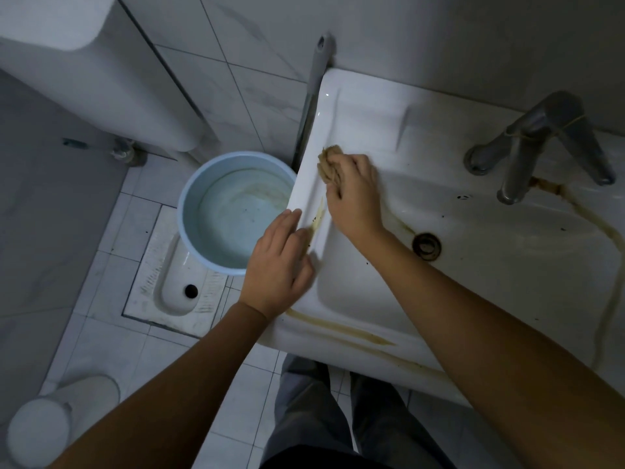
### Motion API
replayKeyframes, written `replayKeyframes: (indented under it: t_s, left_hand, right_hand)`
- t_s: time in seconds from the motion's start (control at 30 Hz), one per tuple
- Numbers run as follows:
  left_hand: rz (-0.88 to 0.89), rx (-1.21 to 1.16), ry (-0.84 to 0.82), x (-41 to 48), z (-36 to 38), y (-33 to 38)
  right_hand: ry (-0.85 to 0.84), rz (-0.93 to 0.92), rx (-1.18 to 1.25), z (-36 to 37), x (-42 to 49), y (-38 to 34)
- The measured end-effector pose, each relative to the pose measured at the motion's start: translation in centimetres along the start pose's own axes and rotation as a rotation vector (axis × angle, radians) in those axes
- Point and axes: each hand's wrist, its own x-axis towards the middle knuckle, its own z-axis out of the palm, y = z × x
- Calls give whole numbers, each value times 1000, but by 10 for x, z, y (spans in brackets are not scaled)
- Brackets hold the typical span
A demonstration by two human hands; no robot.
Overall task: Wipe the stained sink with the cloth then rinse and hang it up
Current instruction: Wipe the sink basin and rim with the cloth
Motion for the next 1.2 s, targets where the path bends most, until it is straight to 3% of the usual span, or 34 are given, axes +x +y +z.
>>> replayKeyframes:
  t_s: [0.3, 0.6, 0.67, 0.77, 0.83, 0.97, 1.1, 1.2]
  left_hand:
    - [1, -30, 0, -2, -1, 0]
    - [-147, -51, 32, -59, -29, 8]
    - [-164, -1, 14, -84, -36, 5]
    - [-166, 98, -32, -112, -38, 3]
    - [-147, 123, -53, -122, -35, 3]
    - [-173, 122, -90, -131, -28, 0]
    - [-182, 128, -96, -135, -28, 1]
    - [-195, 134, -98, -136, -32, 3]
  right_hand:
    - [-155, -76, 130, 4, -89, 4]
    - [-628, -298, -35, -24, -161, -1]
    - [-600, -242, -7, -29, -146, -2]
    - [-383, -119, 52, -26, -120, -5]
    - [-358, -134, 67, -14, -116, -15]
    - [-395, -229, 70, 0, -149, -27]
    - [-540, -413, -72, -15, -177, -10]
    - [-675, -418, -78, -34, -166, 3]
